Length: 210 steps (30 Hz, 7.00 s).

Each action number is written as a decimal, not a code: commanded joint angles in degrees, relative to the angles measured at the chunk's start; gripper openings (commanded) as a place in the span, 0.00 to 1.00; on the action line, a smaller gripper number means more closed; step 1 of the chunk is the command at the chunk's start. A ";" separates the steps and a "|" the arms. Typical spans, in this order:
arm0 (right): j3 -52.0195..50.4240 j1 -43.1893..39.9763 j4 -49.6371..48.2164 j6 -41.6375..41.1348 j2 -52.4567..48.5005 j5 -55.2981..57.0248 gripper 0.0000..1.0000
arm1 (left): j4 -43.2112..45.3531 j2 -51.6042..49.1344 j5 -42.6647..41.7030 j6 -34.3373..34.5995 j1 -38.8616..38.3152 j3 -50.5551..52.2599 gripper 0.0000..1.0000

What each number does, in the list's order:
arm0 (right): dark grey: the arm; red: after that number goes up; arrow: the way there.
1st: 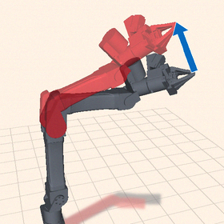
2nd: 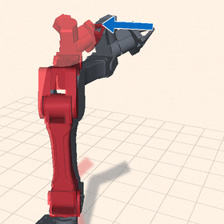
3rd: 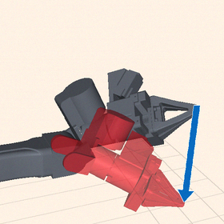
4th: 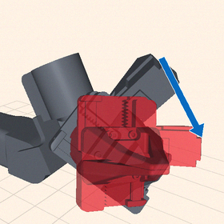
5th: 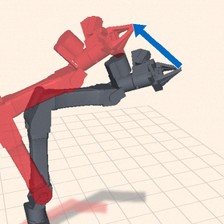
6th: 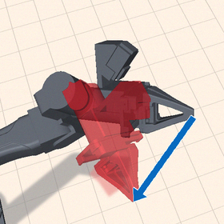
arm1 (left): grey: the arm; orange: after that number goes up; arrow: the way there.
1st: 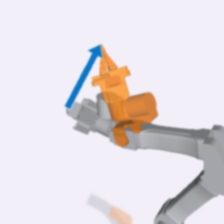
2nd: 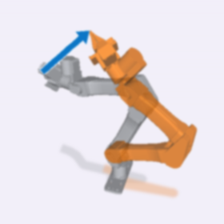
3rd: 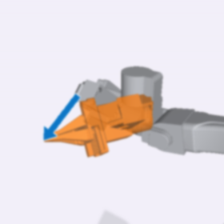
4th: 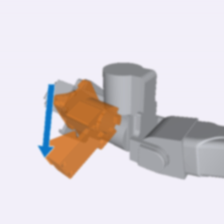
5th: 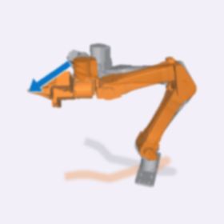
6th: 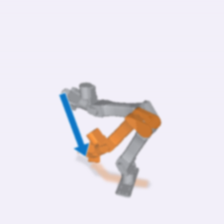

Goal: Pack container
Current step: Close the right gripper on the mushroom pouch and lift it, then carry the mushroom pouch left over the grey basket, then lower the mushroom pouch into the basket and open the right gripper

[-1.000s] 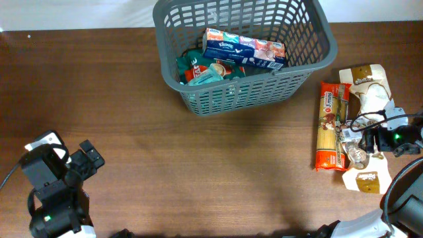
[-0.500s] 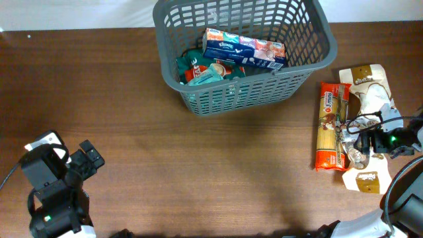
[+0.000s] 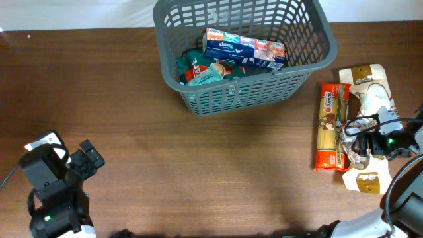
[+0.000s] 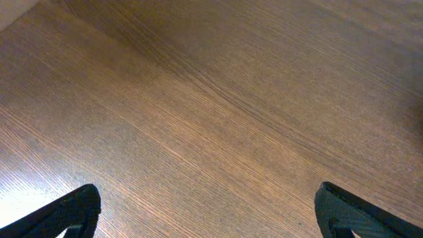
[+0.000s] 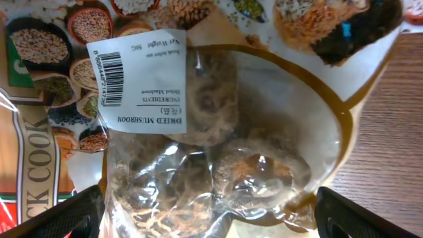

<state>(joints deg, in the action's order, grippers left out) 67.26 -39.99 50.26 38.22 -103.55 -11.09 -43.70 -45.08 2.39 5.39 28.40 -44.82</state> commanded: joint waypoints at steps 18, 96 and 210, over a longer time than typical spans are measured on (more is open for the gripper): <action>-1.38 -0.17 -2.12 0.50 -6.14 0.46 0.99 | 0.17 0.04 0.42 -1.14 -0.28 0.22 0.99; 82.90 25.66 32.44 -15.21 1.77 -23.80 0.04 | 2.84 0.04 -3.10 -1.14 -0.28 0.22 0.99; 102.44 45.53 41.18 -32.79 -23.39 9.60 0.99 | 3.02 0.04 -7.17 -1.11 -0.31 0.22 0.99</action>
<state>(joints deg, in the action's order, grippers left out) 167.74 9.06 88.68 6.55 -129.01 -3.70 -40.88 -45.12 -4.12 5.39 28.40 -44.82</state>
